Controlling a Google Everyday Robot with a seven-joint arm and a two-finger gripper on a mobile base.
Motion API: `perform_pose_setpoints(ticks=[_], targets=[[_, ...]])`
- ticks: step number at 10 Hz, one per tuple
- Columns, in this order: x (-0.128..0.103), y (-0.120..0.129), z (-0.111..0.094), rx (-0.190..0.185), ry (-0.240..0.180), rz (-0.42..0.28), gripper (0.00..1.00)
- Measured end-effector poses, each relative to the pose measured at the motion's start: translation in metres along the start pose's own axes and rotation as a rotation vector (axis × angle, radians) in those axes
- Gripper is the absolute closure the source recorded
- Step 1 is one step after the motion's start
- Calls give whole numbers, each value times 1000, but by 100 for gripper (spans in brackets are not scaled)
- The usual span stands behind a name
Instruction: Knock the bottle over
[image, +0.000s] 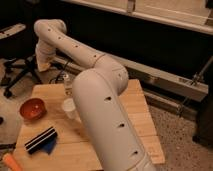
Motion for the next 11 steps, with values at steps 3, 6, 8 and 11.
perform_pose_setpoints(ticks=[3,6,8,11], targets=[[42,23,17,-66,57,65,100],[95,57,21,-120,114,155,100],[139,101,17,-166,158,226,100],[193,171,-5,-170,184,359,99]])
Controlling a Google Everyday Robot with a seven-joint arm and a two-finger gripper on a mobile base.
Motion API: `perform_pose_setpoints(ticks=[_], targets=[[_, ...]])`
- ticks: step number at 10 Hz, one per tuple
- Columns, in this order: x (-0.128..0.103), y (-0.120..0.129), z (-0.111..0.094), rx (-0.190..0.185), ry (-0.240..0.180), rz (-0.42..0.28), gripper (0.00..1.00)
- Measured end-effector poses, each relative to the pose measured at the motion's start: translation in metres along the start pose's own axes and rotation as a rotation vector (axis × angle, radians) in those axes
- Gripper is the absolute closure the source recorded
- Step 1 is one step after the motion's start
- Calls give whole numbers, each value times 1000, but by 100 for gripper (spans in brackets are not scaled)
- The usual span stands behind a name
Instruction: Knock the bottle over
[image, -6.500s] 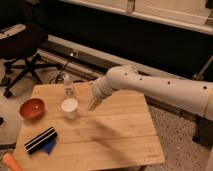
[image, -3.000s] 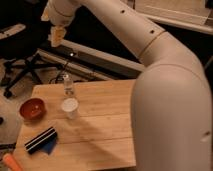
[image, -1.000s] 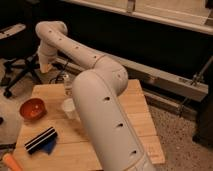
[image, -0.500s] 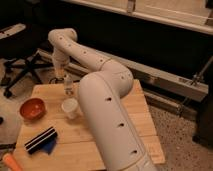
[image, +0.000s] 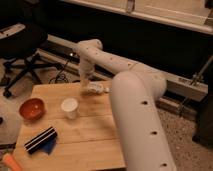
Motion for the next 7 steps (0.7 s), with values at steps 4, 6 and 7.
perform_pose_setpoints(ticks=[4,6,7], targets=[[10,14,2,-3,-6,26,62],[9,14,2,-3,-7,27,42],[9,14,2,-3,-7,26,32]])
